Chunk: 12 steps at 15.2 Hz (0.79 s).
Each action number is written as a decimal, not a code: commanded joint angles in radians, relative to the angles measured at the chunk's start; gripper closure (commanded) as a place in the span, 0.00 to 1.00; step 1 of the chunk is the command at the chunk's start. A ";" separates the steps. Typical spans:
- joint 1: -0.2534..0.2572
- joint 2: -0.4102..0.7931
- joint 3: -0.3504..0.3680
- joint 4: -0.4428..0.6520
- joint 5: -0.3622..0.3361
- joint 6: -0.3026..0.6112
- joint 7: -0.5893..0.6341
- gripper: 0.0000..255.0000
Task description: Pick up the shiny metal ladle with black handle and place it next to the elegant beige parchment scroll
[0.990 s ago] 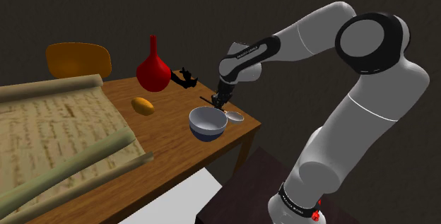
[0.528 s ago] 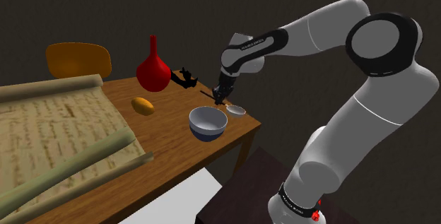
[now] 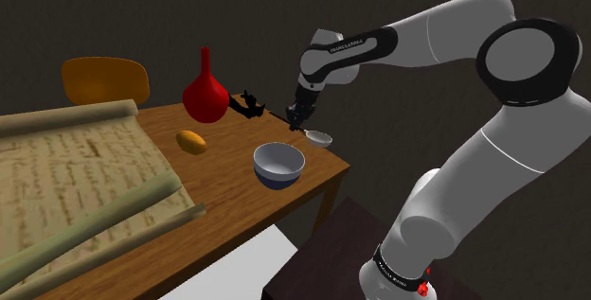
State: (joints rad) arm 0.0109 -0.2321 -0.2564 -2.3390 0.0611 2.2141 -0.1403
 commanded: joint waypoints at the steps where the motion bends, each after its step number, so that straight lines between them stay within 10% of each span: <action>1: -0.001 -0.011 0.002 0.016 -0.004 -0.027 0.005 1.00; 12: -0.003 -0.054 0.011 0.126 -0.019 -0.178 0.028 1.00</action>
State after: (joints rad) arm 0.0085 -0.2835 -0.2455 -2.2252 0.0431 2.0513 -0.1133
